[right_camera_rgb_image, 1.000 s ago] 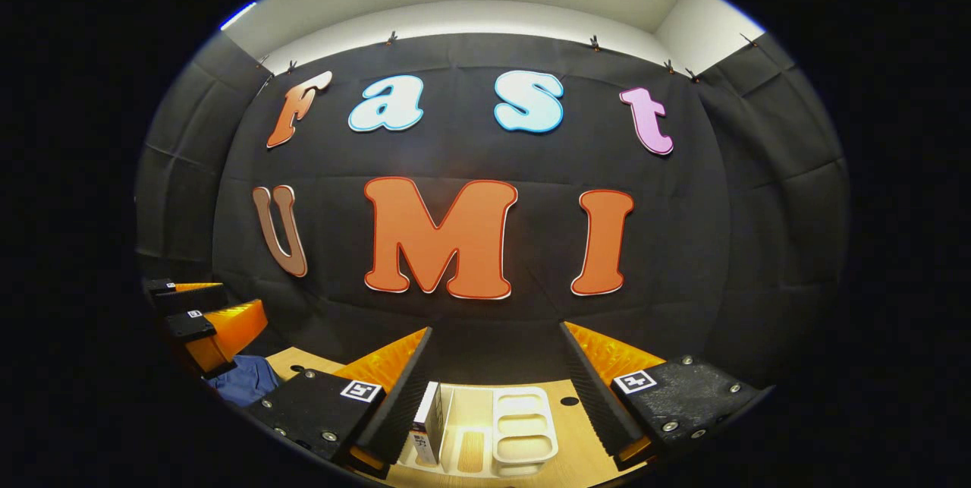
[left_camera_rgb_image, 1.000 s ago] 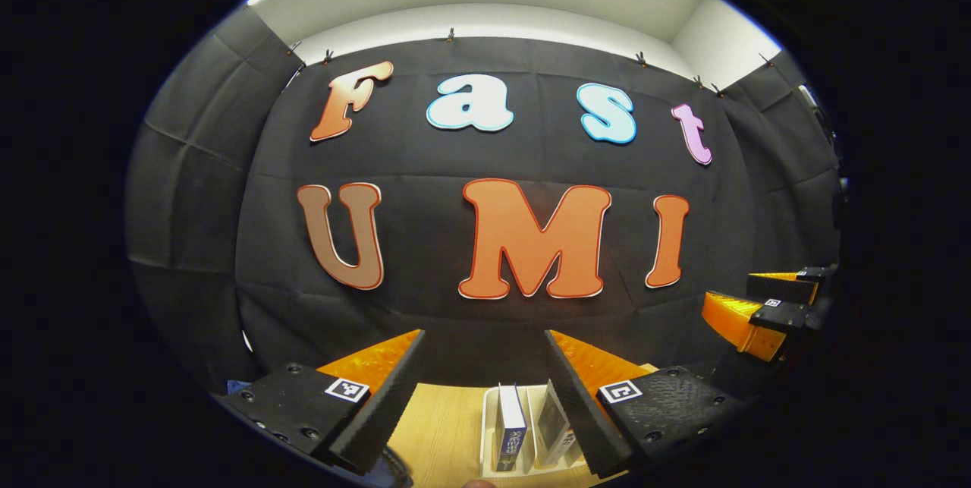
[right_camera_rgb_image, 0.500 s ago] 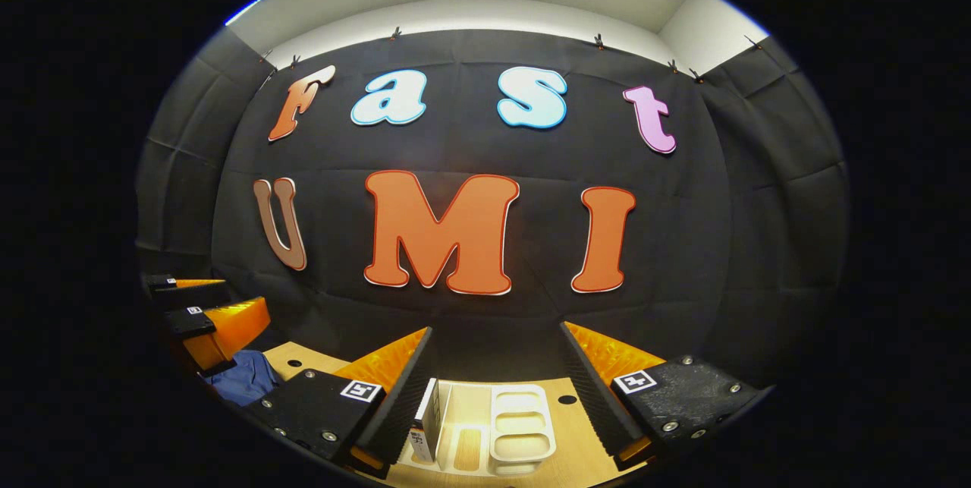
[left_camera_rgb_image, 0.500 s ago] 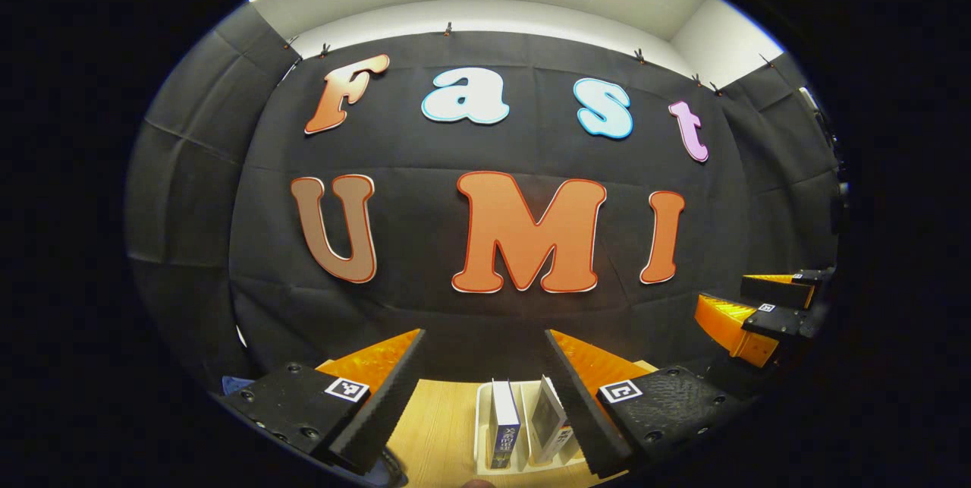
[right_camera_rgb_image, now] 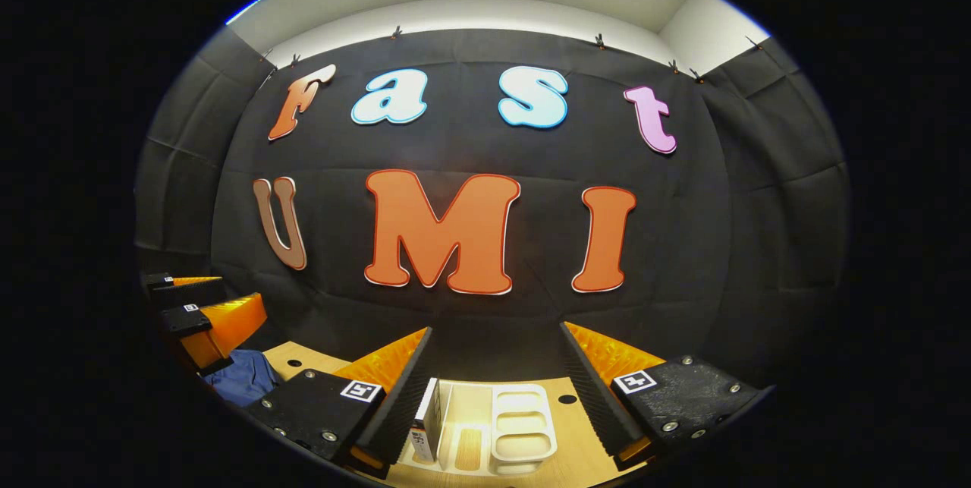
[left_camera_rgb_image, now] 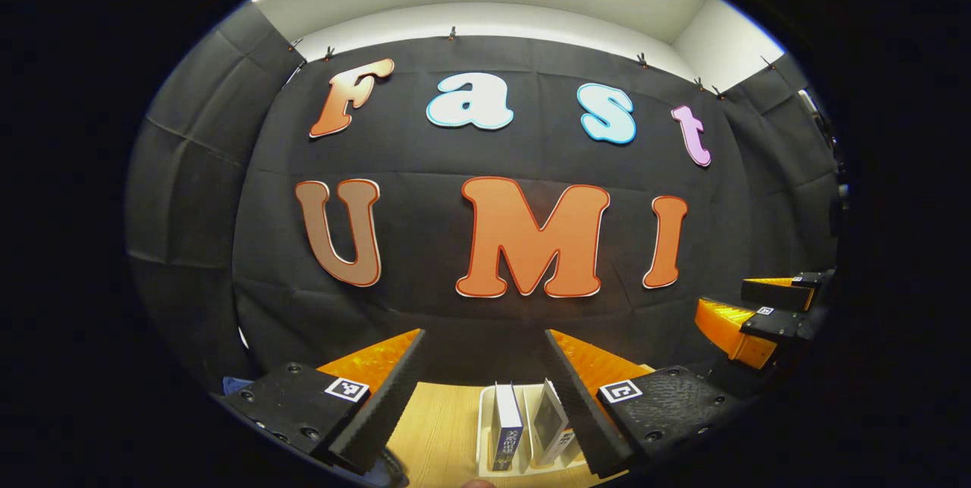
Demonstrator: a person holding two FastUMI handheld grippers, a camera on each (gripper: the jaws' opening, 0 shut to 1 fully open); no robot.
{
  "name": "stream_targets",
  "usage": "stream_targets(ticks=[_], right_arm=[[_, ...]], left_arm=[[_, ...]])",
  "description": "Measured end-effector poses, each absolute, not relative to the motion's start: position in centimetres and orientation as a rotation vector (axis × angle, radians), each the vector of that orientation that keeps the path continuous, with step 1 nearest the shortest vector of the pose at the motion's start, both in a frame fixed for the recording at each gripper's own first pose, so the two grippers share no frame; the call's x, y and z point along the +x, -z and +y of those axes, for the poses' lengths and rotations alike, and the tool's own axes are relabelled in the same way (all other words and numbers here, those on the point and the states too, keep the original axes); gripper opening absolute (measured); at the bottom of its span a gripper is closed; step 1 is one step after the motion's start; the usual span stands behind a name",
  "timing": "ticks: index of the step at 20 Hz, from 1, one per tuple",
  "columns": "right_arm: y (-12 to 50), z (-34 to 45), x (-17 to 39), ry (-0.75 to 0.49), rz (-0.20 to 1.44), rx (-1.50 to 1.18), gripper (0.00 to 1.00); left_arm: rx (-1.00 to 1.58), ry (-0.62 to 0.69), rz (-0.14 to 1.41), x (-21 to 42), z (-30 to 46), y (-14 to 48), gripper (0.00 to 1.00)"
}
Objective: Open the schoolbag, grab two books from the bookshelf and put them into the schoolbag.
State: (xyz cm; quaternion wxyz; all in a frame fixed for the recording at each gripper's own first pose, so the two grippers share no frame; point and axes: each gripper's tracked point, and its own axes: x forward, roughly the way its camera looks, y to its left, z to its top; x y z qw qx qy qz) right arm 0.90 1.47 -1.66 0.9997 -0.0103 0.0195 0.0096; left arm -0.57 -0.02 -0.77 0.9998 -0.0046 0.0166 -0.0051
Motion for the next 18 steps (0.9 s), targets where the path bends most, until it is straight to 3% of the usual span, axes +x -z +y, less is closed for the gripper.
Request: stream_targets(ticks=[18], right_arm=[[3.8,0.4,1.2,0.007,0.082,0.005,0.95]], left_arm=[[0.019,-0.062,0.046,-1.1,3.3,1.8,0.92]])
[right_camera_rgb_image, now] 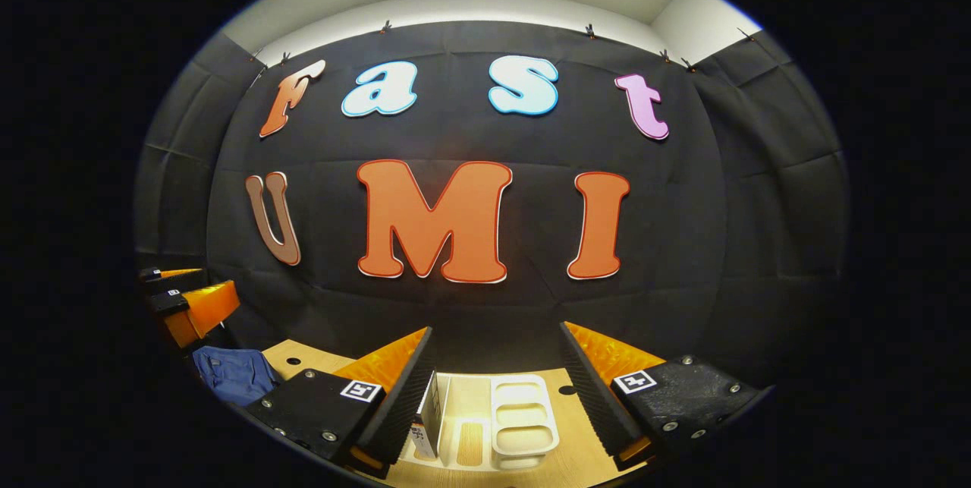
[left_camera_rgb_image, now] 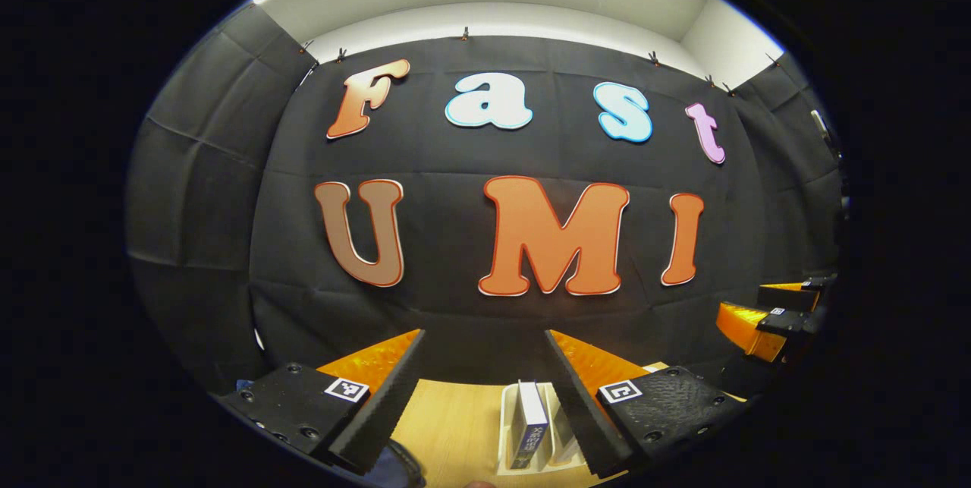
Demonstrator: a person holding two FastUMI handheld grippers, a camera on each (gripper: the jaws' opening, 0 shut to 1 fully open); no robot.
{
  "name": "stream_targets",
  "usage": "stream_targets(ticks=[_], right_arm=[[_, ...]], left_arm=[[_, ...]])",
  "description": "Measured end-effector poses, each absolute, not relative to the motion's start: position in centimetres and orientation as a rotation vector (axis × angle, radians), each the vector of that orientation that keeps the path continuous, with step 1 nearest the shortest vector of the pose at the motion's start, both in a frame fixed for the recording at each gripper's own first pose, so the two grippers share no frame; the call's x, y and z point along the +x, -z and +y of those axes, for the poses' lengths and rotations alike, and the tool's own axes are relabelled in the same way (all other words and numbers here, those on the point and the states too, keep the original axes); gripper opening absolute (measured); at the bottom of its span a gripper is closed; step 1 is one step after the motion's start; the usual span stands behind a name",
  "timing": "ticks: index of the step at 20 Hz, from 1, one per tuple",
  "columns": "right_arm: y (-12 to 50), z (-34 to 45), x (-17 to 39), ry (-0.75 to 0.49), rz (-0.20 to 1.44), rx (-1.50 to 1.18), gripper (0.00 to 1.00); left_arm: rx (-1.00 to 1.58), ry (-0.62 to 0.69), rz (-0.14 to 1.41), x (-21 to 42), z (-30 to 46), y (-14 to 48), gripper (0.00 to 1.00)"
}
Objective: Open the schoolbag, grab two books from the bookshelf and put them into the schoolbag.
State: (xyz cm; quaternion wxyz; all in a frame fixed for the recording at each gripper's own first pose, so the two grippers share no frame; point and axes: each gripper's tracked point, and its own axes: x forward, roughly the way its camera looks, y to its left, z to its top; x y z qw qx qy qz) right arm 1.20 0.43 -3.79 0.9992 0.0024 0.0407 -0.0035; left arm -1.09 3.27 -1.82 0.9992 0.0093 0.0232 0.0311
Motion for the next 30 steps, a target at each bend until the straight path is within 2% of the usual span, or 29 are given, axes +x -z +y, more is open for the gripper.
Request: stream_targets(ticks=[4,11,14,19,24,30], right_arm=[[5.1,0.5,1.5,0.001,0.114,-0.001,0.95],[6.8,0.3,2.4,0.0,0.143,0.006,0.95],[7.8,0.0,2.9,0.001,0.157,0.003,0.95],[9.2,-1.2,3.3,0.024,0.171,0.005,0.95],[10.2,-3.3,3.2,0.072,0.186,-0.008,0.95],[11.1,-4.8,3.1,0.108,0.21,-0.021,0.95]], left_arm=[[0.057,-0.051,0.119,-1.6,4.4,4.9,0.93],[0.21,-0.088,0.354,-3.1,9.3,12.9,0.94],[0.307,-0.102,0.531,-5.2,11.7,18.2,0.96],[0.542,-0.084,0.721,-8.7,13.6,27.6,0.97],[0.724,-0.042,0.866,-12.3,14.7,34.4,0.96],[0.921,-0.04,0.963,-15.0,16.3,38.7,0.96]])
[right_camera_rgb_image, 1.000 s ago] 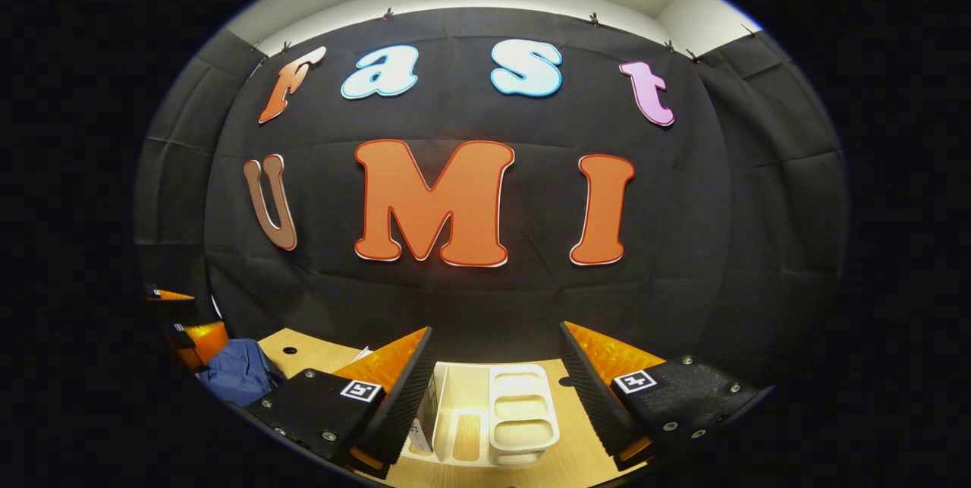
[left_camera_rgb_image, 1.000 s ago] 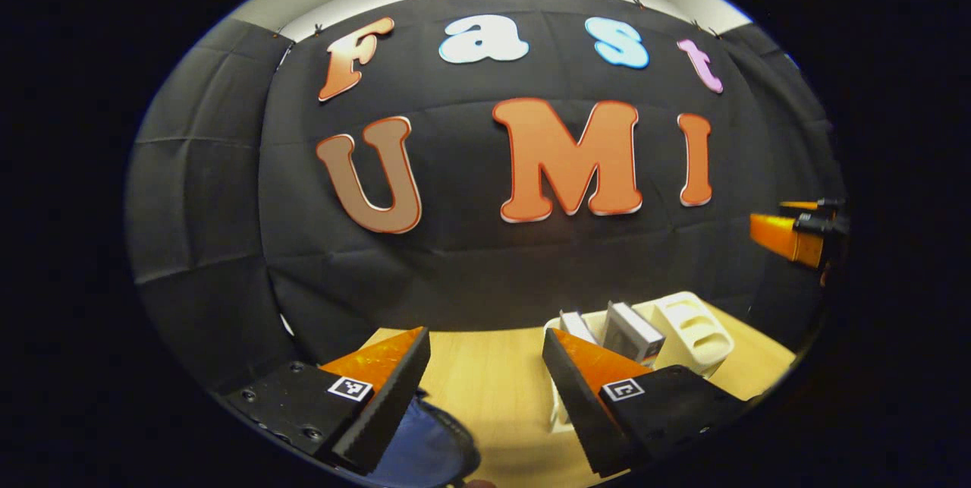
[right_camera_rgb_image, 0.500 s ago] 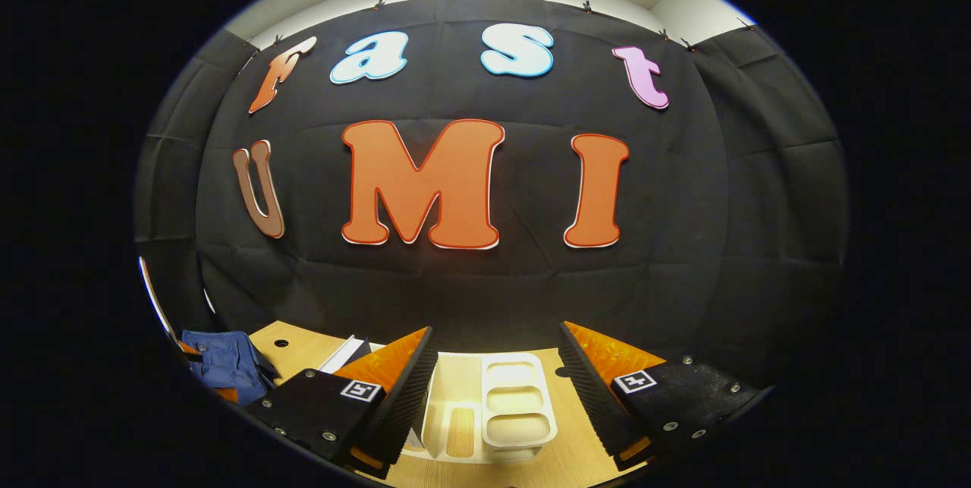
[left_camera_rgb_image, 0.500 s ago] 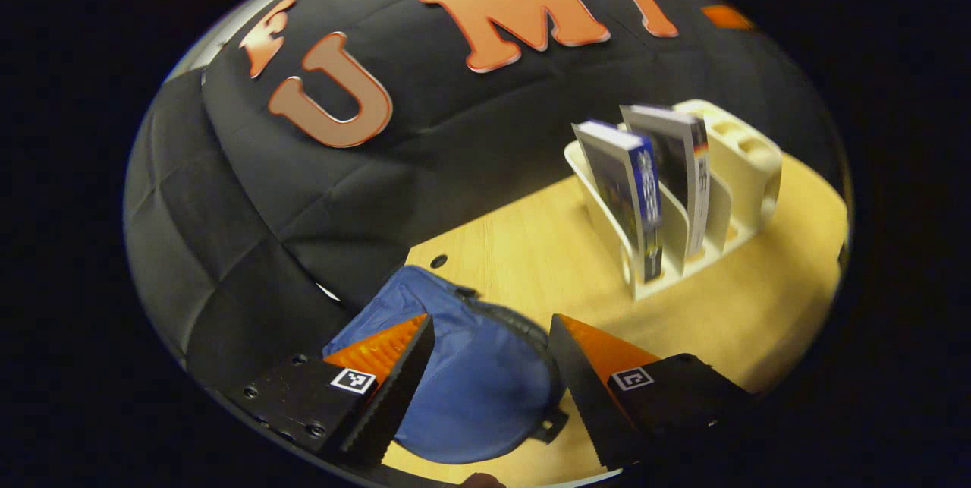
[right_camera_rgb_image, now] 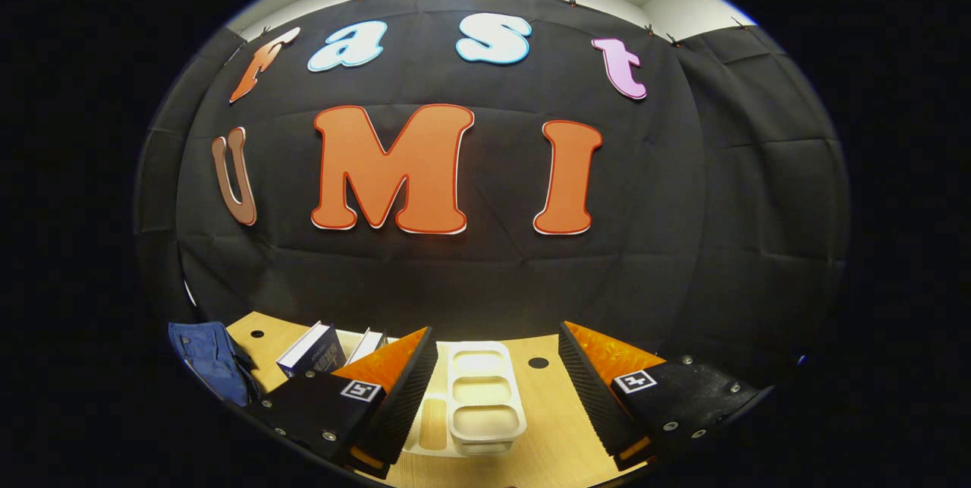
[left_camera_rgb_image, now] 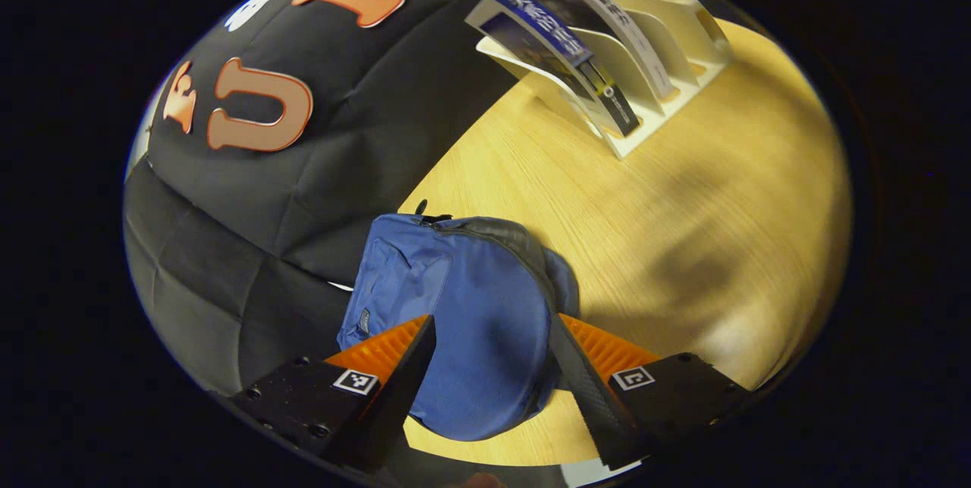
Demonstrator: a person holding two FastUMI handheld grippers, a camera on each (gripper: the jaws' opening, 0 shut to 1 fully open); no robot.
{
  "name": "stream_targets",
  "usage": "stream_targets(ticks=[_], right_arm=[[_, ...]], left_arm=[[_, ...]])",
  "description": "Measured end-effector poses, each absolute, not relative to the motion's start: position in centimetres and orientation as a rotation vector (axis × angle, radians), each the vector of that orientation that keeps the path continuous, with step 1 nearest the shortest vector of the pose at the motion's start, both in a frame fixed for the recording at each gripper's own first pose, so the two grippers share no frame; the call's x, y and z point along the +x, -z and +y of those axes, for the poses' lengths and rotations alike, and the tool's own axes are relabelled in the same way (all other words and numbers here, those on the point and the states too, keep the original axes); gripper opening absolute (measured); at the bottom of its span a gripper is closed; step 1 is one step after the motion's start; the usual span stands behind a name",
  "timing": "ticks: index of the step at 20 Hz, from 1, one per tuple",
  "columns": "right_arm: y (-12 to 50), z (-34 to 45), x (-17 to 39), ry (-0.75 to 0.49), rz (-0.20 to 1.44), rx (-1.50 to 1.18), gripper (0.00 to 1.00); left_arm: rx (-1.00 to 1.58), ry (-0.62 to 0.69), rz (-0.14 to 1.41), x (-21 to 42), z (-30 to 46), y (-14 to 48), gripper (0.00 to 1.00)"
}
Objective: Open the schoolbag, grab two books from the bookshelf and put them into the schoolbag.
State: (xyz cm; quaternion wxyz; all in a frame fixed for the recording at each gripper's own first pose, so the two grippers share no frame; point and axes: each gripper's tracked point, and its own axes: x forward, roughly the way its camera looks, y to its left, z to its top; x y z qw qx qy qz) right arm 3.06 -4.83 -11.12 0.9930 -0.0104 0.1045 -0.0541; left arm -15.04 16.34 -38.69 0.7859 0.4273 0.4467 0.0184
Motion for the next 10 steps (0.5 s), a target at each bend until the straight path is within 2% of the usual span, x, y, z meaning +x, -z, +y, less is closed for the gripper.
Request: stream_targets(ticks=[8,10], right_arm=[[11.3,-3.7,3.2,0.086,0.218,-0.046,0.95],[11.3,-3.2,3.4,0.076,0.216,-0.046,0.95]], left_arm=[[0.919,-0.105,1.076,-17.2,18.7,41.7,0.94],[0.889,-0.12,1.092,-17.4,19.0,41.7,0.68]])
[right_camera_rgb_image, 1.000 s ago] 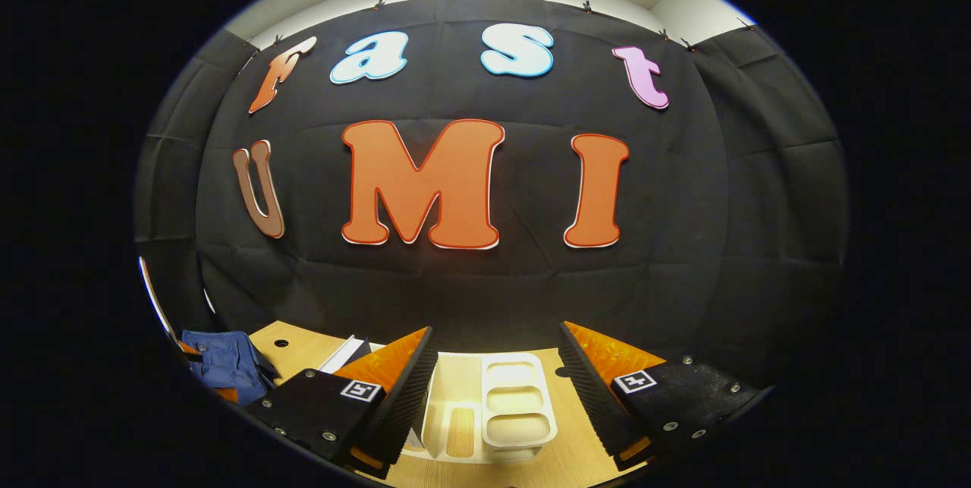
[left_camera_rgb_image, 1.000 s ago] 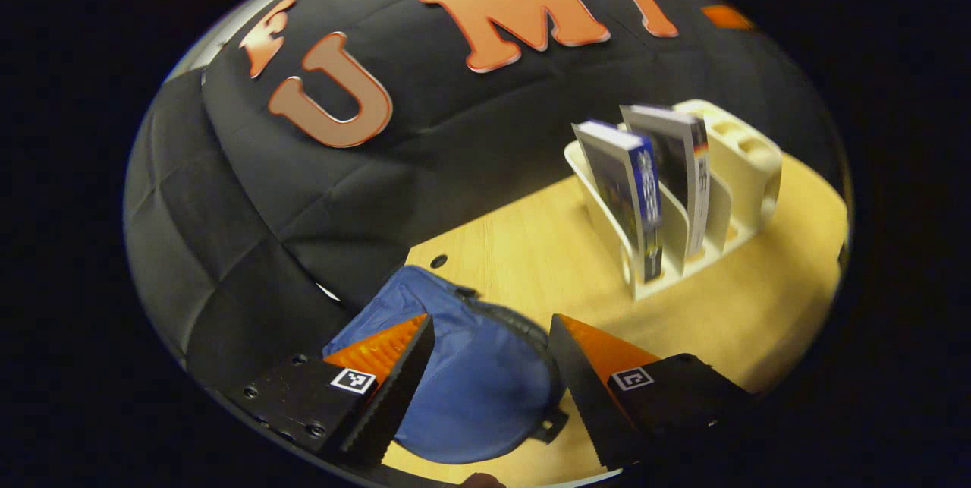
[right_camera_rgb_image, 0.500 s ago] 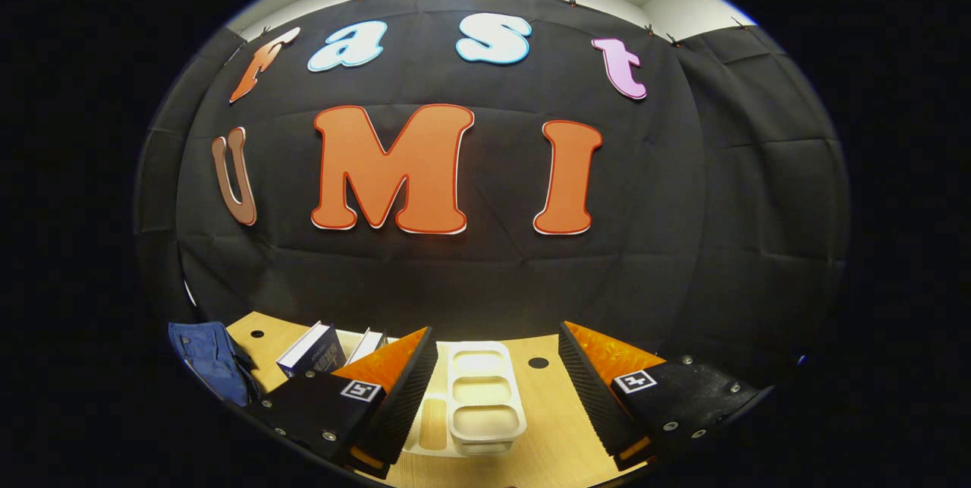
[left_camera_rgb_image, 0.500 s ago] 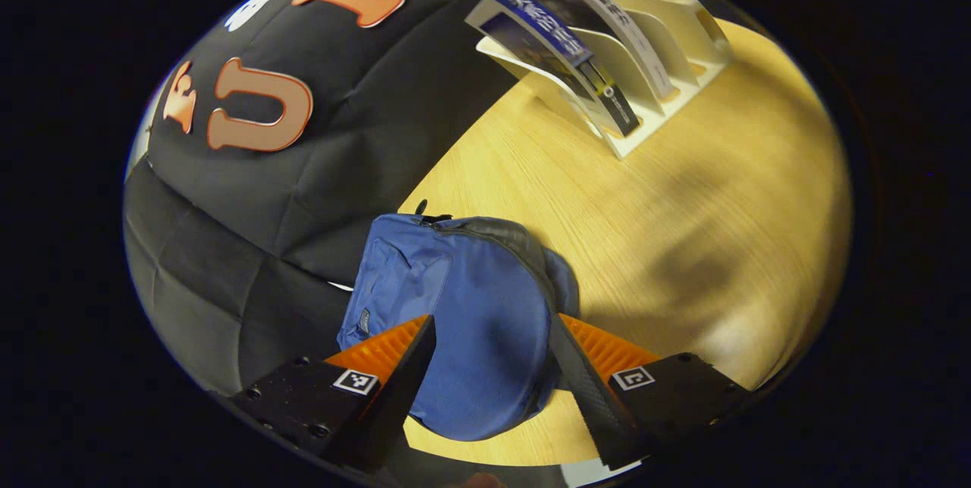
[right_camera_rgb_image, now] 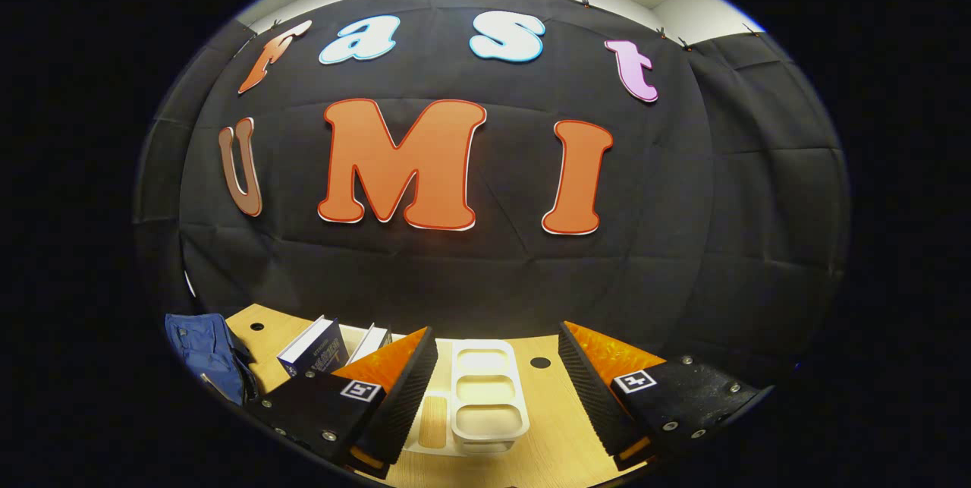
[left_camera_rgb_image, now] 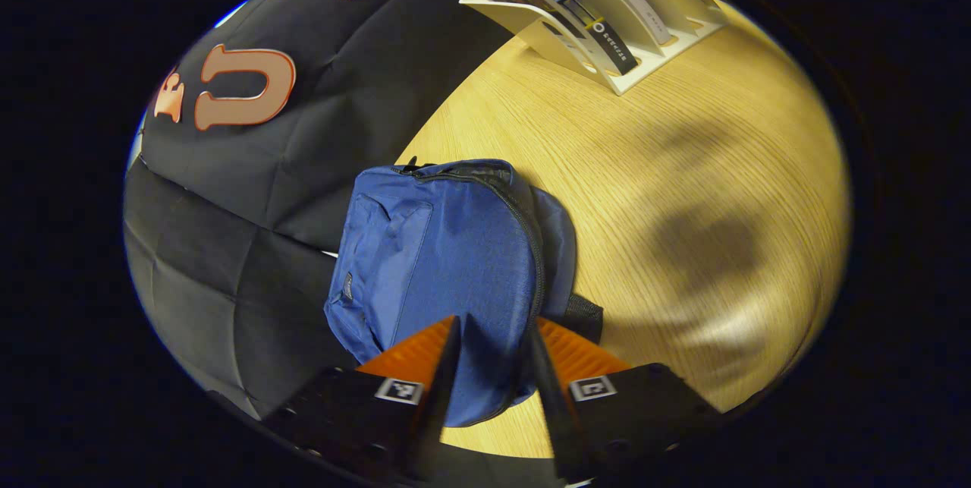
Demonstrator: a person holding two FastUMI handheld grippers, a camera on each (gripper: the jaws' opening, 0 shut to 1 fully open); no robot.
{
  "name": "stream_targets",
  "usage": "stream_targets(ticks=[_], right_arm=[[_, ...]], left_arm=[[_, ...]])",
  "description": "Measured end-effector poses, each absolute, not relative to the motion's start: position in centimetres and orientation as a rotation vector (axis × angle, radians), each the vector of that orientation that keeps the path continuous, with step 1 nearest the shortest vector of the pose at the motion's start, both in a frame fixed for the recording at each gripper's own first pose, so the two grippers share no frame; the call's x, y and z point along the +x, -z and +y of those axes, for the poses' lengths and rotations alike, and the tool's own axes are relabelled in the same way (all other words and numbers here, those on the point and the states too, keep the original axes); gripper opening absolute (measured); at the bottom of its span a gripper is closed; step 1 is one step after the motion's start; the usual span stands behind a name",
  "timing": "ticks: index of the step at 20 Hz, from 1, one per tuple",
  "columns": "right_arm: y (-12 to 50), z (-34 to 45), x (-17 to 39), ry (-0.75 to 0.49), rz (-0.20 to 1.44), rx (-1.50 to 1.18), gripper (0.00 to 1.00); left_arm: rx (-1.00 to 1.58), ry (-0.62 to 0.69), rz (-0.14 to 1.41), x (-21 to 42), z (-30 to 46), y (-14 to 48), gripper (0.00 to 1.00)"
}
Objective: Open the schoolbag, grab two books from the bookshelf and put them into the schoolbag.
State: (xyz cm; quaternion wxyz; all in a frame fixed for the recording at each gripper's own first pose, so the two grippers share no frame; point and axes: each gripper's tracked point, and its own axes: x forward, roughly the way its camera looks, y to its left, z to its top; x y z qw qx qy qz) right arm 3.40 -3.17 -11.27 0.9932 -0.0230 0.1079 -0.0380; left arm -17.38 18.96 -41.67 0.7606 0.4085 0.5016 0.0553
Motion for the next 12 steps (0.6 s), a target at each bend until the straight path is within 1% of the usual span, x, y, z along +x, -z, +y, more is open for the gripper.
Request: stream_targets(ticks=[1,2,3,4,6,7,10,12], right_arm=[[11.3,-2.9,3.4,0.068,0.217,-0.046,0.95],[11.3,-2.5,3.5,0.06,0.217,-0.046,0.95],[11.2,-2.1,3.6,0.052,0.216,-0.046,0.95],[11.2,-1.5,3.6,0.037,0.217,-0.042,0.95],[11.4,0.2,3.9,-0.01,0.233,-0.025,0.95],[11.4,1.6,4.1,-0.048,0.244,-0.012,0.95],[11.5,5.5,4.4,-0.155,0.287,0.017,0.95],[11.5,8.5,4.5,-0.236,0.322,0.052,0.95]], left_arm=[[0.886,-0.134,1.09,-17.2,19.1,41.3,0.55],[0.874,-0.139,1.08,-16.9,19.1,40.8,0.19],[0.86,-0.146,1.072,-16.5,19.0,40.3,0.21],[0.843,-0.151,1.07,-16.3,19.0,39.7,0.14],[0.806,-0.15,1.06,-15.4,19.0,38.5,0.09],[0.789,-0.156,1.051,-14.9,19.0,37.6,0.09],[0.717,-0.162,1.026,-13.5,19.4,34.5,0.04],[0.667,-0.17,0.999,-12.3,19.8,32.1,0.04]])
